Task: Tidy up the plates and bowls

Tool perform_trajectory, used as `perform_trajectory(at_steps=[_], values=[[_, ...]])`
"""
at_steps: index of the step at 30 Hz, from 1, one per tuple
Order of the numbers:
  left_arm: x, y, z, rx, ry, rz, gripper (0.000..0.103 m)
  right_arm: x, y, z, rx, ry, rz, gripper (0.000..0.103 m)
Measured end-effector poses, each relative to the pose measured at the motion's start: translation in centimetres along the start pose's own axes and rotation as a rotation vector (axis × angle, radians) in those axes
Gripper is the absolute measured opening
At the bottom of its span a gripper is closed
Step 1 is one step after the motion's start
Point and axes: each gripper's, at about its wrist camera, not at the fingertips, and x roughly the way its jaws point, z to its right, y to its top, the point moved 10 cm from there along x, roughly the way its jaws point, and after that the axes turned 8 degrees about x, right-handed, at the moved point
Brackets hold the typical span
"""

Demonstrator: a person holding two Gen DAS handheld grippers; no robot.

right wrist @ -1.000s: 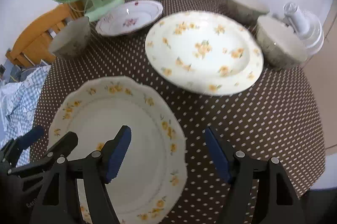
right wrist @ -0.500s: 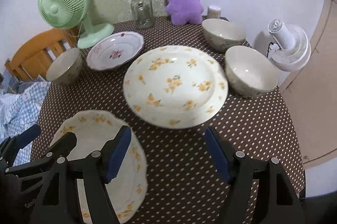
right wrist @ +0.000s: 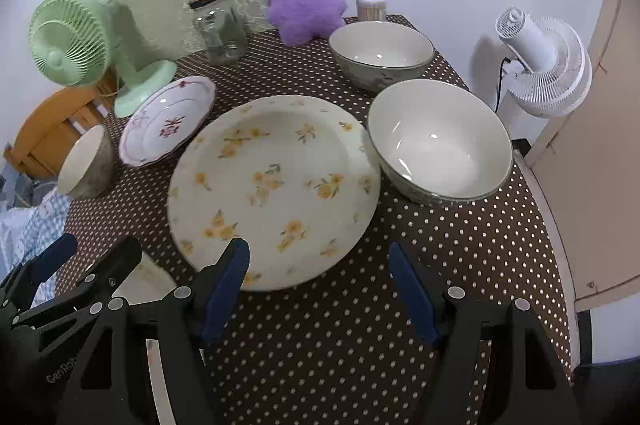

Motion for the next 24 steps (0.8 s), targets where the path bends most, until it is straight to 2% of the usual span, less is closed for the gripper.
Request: perform_trajectory(at_steps=[14, 20, 24], values=[[6.0, 3.0, 0.3, 0.049, 0.024, -0.024, 0.089, 5.1, 1.4, 0.1, 0.053, -0.037, -0.029, 0.075], [8.3, 3.9, 1.1, 0.098, -0.003, -0.037, 0.088, 6.6, 1.8, 0.7, 0.087, -0.074, -0.035, 0.075], [9.8, 3.9, 1.2, 0.100, -0.032, -0.064, 0.081, 7.5, 2.0, 0.9, 0.094, -0.091, -0.036, 0.075]])
